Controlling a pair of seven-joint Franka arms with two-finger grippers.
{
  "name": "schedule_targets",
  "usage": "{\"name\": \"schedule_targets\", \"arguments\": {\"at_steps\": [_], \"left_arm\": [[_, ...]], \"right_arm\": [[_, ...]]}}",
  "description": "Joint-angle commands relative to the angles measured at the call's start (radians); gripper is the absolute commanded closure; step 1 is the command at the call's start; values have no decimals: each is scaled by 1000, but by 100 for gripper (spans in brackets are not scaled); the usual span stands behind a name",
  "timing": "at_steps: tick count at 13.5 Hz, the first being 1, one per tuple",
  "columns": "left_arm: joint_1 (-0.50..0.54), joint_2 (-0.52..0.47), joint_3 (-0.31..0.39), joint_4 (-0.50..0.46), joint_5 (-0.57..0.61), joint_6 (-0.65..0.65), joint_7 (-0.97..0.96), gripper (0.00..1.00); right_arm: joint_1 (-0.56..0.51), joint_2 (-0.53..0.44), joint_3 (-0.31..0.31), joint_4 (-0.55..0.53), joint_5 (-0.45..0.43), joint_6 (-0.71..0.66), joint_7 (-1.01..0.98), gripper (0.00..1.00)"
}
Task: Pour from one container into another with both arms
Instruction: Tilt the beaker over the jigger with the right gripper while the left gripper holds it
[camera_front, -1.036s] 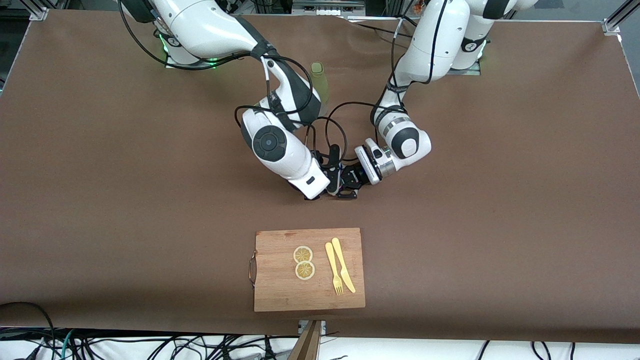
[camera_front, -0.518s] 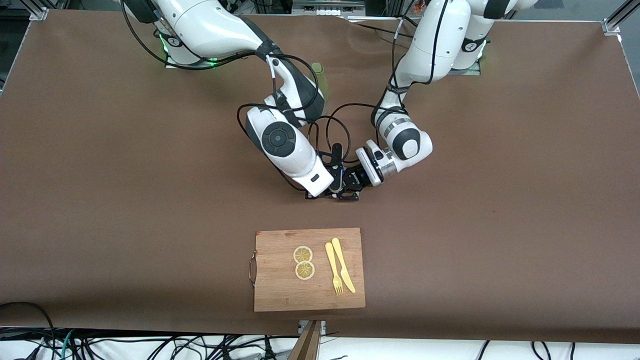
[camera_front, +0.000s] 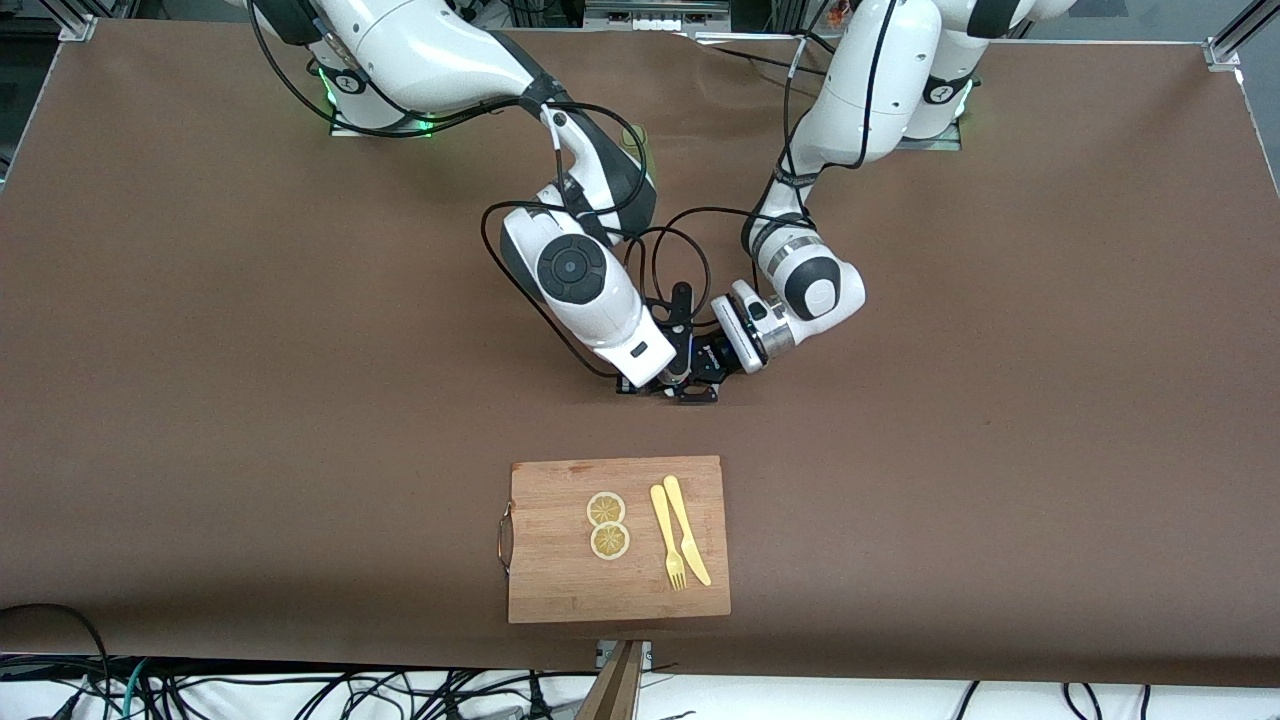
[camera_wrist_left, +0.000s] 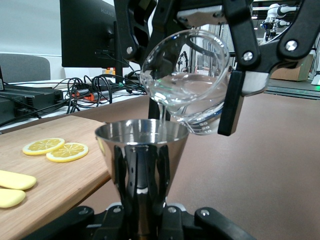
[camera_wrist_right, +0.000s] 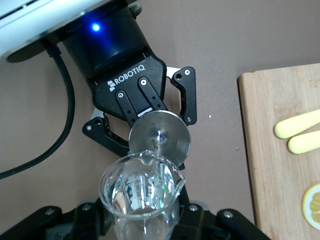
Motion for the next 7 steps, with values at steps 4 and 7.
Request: {"name": "schedule_targets", "arguments": {"at_steps": [4,7], "left_arm": [[-28,3,15,10,-95,14,35,100],[-28,5,15,10,-95,14,35,100]], "right_arm": [[-10,-4,24,-1,-14,26,25,68],[-28,-15,31,-9,48,26,21,68]]}}
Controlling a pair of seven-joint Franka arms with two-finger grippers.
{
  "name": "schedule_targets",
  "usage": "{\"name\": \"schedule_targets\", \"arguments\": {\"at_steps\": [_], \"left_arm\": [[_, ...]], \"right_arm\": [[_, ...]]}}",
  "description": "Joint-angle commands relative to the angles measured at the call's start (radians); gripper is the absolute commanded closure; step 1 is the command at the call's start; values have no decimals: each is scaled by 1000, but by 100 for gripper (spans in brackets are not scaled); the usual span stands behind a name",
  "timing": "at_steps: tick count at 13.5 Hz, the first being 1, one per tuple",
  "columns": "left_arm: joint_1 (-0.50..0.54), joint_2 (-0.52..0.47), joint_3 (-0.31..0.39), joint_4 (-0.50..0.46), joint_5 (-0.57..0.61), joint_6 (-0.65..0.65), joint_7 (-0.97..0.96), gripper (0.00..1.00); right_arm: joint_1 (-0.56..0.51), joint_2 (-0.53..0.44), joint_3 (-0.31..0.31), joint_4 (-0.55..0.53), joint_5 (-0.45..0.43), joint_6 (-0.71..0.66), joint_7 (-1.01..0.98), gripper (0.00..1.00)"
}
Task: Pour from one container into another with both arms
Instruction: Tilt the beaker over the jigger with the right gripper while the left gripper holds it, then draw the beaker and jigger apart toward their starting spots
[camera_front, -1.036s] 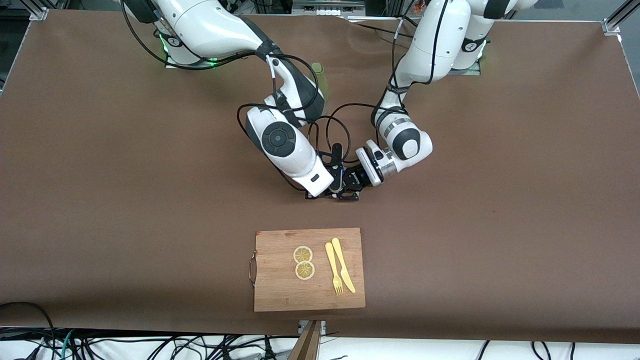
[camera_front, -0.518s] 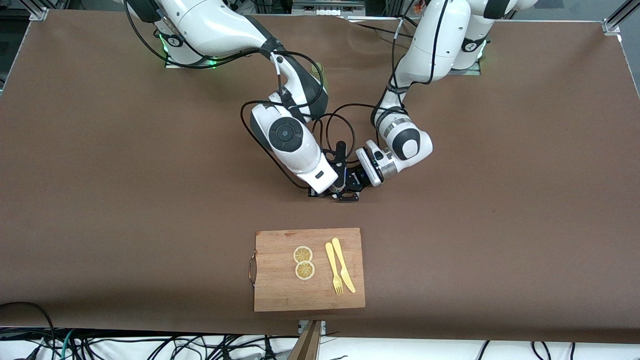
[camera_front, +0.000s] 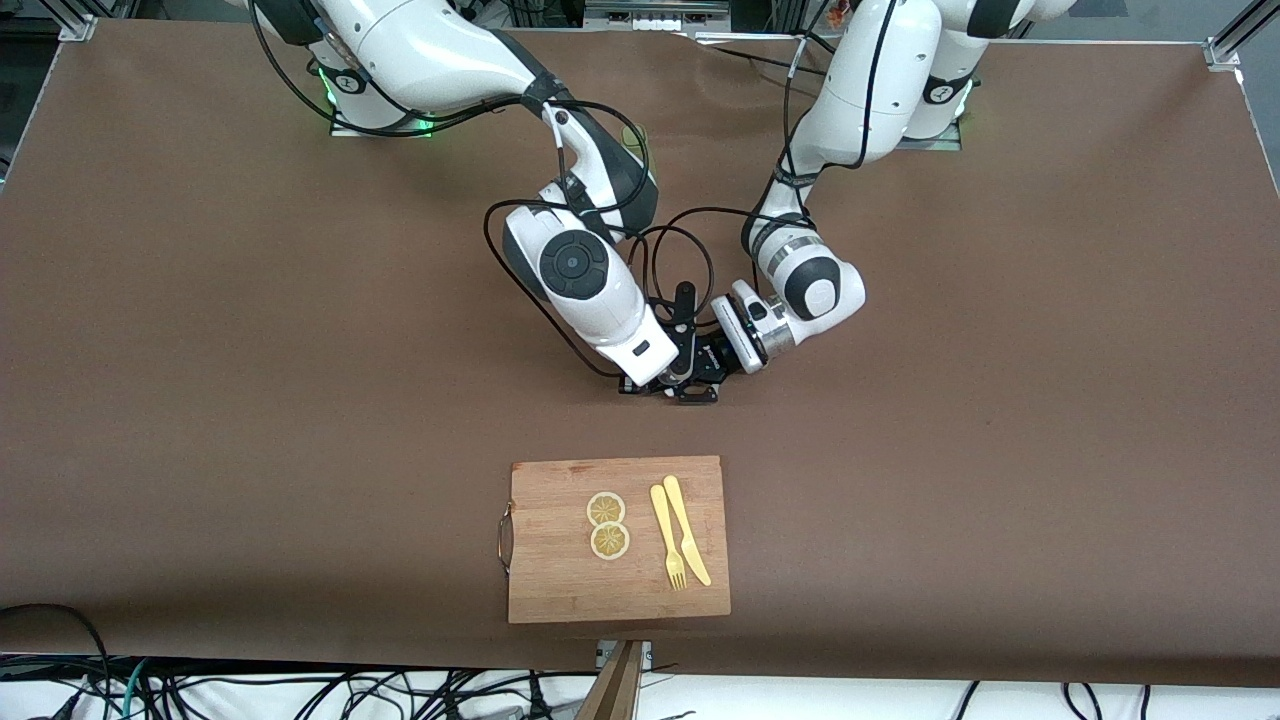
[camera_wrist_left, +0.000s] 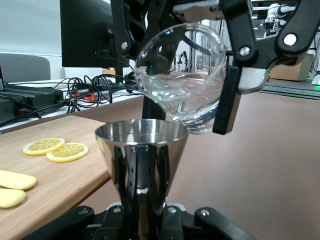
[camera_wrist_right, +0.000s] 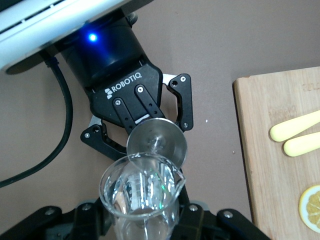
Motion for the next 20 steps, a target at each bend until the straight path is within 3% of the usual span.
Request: {"name": "schedule_targets", "arguments": {"at_steps": [1,5,11,15,20], "left_arm": [[-28,5,15,9,-95,13,35,100],[-20,5,15,9,-93,11,35,100],[46,-38,24,-3,-58,5,3,100],[153,-92,18,-6,99,2,-98,100],[290,-118,17,-30,316,-109,-173,100]], "right_arm": [[-31,-16,24,-9,50,9,1,68],[-82,-45,25,-35,178,10,-54,68],[-230,-158,28,-167,500,-2,-328,68],[-371,-245,36,-321,715,-55,-557,68],[-569,-262,34,-435,928,-275,-883,68]]}}
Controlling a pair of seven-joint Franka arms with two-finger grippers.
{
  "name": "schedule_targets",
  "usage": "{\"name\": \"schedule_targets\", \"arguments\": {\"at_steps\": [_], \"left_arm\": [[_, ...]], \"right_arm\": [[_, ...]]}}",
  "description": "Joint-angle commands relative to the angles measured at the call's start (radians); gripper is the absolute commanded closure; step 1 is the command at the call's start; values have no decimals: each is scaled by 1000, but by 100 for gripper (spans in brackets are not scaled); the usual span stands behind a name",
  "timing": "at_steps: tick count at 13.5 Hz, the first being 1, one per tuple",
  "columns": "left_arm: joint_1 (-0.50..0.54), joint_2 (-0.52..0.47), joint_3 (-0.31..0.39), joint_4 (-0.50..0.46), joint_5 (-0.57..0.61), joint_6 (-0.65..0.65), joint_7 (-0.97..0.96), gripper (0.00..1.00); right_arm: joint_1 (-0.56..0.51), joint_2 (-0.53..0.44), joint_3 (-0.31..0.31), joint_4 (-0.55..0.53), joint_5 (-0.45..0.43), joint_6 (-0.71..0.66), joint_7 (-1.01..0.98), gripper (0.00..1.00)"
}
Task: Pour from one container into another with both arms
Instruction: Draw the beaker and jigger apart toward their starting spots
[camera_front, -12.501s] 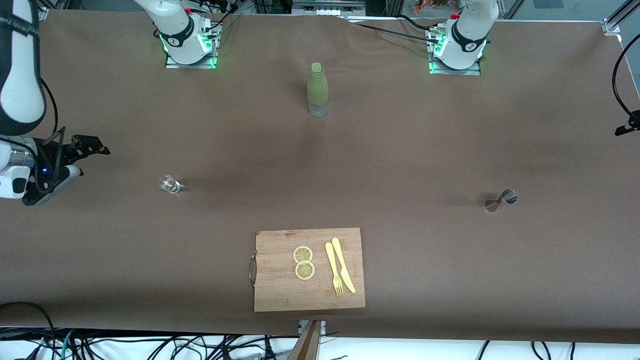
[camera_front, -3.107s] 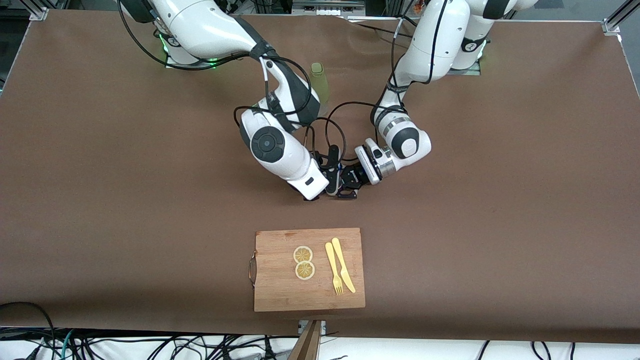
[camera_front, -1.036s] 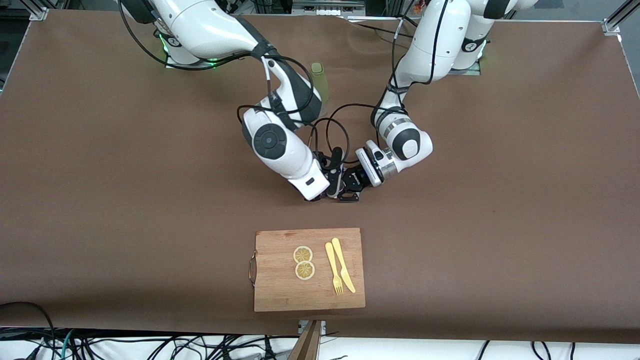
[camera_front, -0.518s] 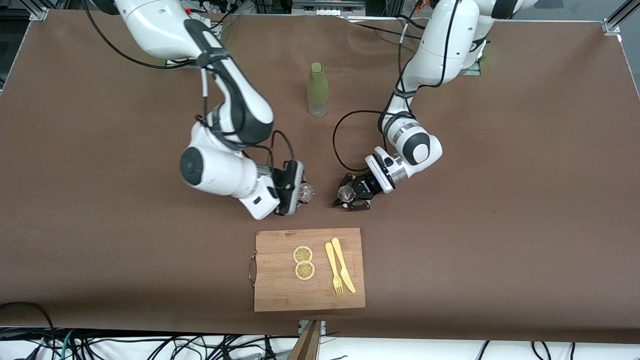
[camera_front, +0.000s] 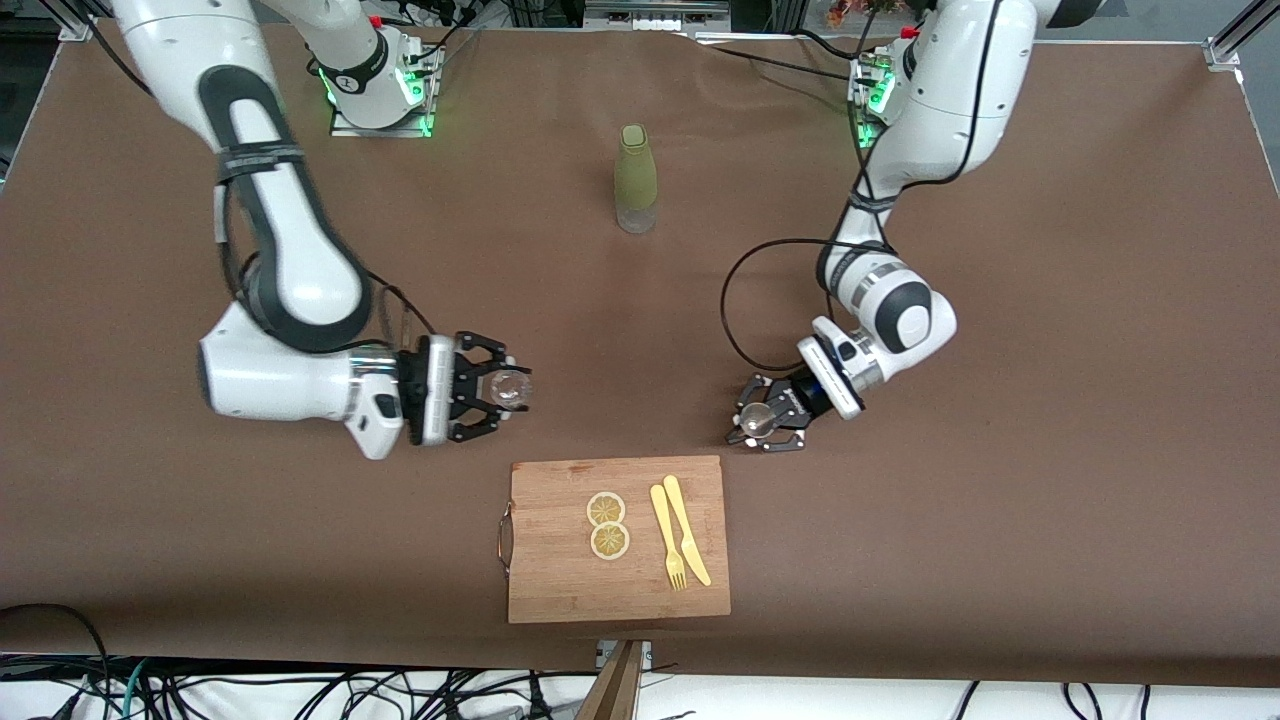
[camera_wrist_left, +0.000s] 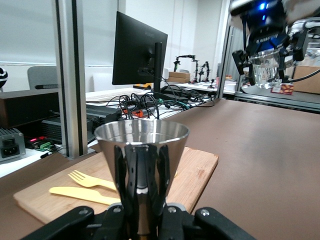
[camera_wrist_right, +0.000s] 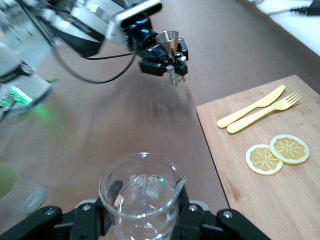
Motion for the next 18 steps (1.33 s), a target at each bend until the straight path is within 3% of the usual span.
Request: {"name": "schedule_targets", "arguments": {"at_steps": [1,5,9,18], "left_arm": [[74,-33,-13,-50,101,-85,-20,100],[194,-42,-13,-96,267,-217,-53,100],[318,-54,-13,-128,432,-320,-69,100],[592,-24,-8,-96,784,-528,-60,100]], "right_arm": [[-110,-41,25,-116,112,-91,-154,68],[-230,-18,13,-162,123,-243,-341,68],[-270,45,-70,-211,115,-340,-614,68],[-317,197,-175,-201,106,-346,-850,68]]}}
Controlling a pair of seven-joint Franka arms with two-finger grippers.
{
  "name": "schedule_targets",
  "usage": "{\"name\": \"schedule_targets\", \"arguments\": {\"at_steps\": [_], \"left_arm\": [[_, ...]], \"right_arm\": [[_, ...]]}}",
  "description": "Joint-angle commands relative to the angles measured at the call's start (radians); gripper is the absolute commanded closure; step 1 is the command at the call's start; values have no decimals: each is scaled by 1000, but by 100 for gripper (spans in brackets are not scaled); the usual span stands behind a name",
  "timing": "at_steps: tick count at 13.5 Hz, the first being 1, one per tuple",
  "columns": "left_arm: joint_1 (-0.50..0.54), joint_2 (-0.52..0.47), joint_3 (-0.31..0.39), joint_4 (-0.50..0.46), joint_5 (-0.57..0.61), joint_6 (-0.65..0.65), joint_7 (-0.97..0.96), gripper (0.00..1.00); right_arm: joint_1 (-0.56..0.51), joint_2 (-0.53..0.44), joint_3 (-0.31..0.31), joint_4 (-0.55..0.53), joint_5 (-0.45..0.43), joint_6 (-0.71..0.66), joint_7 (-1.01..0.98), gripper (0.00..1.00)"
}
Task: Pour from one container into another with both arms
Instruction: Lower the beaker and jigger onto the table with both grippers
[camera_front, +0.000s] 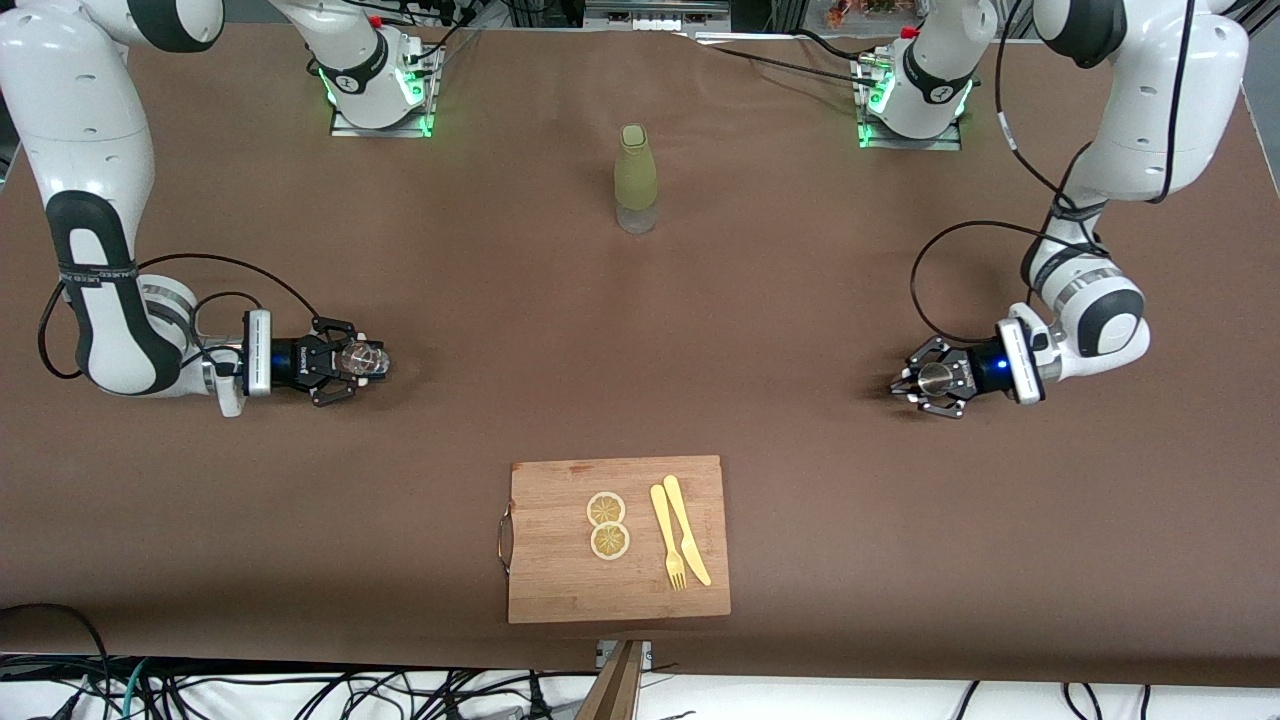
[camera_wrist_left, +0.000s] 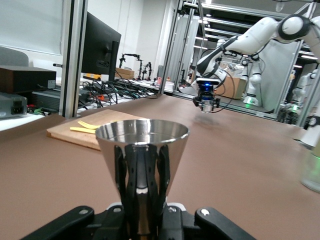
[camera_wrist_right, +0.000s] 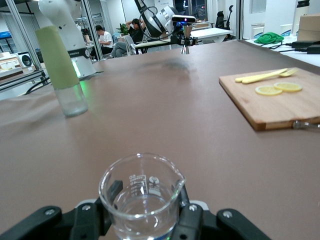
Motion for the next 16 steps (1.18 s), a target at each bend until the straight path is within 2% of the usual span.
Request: {"name": "schedule_targets", "arguments": {"at_steps": [1,5,10,11,12,13,16], "left_arm": [[62,-3,-10,8,78,-50,4,100],[128,28,-10,42,144,-66,42,100],[202,77,-9,108,193,-92,108,100],[211,89,-9,125,201,-95,120,100],[223,103,-9,136,208,-95,142,100],[227,114,-9,146,208,-93,169,100],[256,144,-9,172,210,-95,217,100]], "right_arm": [[-3,19,-16,10,7,2,-28,68],[-3,17,-23,10,-47,79,-29,68],[2,19,-25,8,-53,128,-43,66],[2,19,-25,8,-53,139,-40,56],[5,19,-25,8,-56,142,-31,26],[5,19,-25,8,-60,145,-29,0],[5,13,-35,13,-105,146,-11,0]]}}
